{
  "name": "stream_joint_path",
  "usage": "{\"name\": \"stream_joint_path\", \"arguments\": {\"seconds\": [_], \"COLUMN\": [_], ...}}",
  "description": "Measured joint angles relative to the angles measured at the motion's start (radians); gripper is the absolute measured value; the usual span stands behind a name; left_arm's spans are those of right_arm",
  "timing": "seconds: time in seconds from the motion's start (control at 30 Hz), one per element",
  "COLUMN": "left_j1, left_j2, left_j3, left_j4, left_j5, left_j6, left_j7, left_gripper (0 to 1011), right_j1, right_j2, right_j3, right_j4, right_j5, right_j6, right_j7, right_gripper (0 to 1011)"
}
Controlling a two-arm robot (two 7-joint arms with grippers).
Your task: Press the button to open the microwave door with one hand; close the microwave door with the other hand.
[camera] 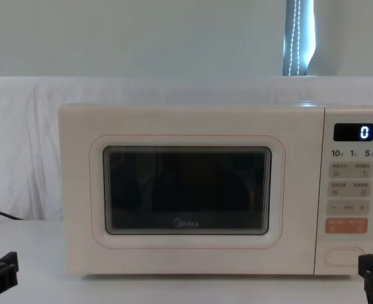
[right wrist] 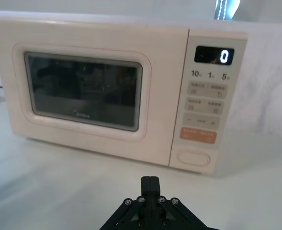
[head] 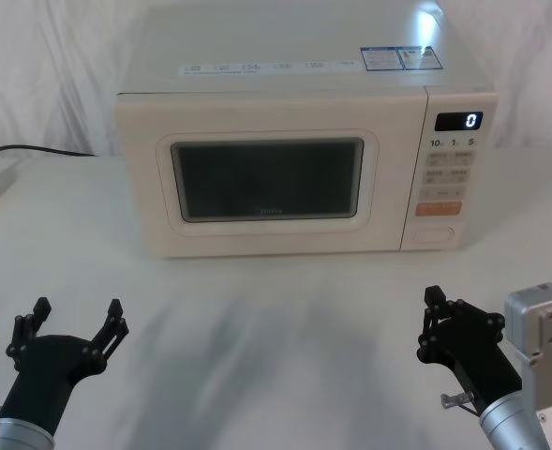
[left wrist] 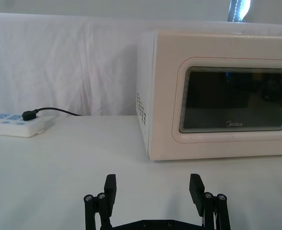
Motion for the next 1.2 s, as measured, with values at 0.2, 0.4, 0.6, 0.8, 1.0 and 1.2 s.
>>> {"name": "stream_joint_path", "arguments": {"seconds": [0.2,0.4,0.6,0.8,1.0,1.2], "left_j1": [0.000,0.000,0.000,0.000,0.000,0.000], "left_j2": [0.000,0.000,0.000,0.000,0.000,0.000], "left_j3": [0.000,0.000,0.000,0.000,0.000,0.000], "left_j4": [0.000,0.000,0.000,0.000,0.000,0.000], "left_j5": [0.000,0.000,0.000,0.000,0.000,0.000], "left_j6": [0.000,0.000,0.000,0.000,0.000,0.000], "left_j7": [0.000,0.000,0.000,0.000,0.000,0.000], "left_gripper": [1001,1001,1001,1001,1001,1001], "right_j1": [0.015,0.058,0.108,0.166,0.226,0.277], "right_j2": [-0.009,-0.016,-0.022,-0.040,-0.062,-0.073], "right_j3": [0.018,0.035,0.043,0.048,0.054,0.057], "right_j4": [-0.010,-0.001,0.036,0.088,0.149,0.204], "right_j5": [-0.016,-0.039,-0.065,-0.101,-0.132,-0.160], "right_j6": [0.056,0.116,0.158,0.199,0.238,0.256], "right_j7": [0.008,0.033,0.052,0.059,0.066,0.080], "right_gripper": [0,0,0,0,0,0]}}
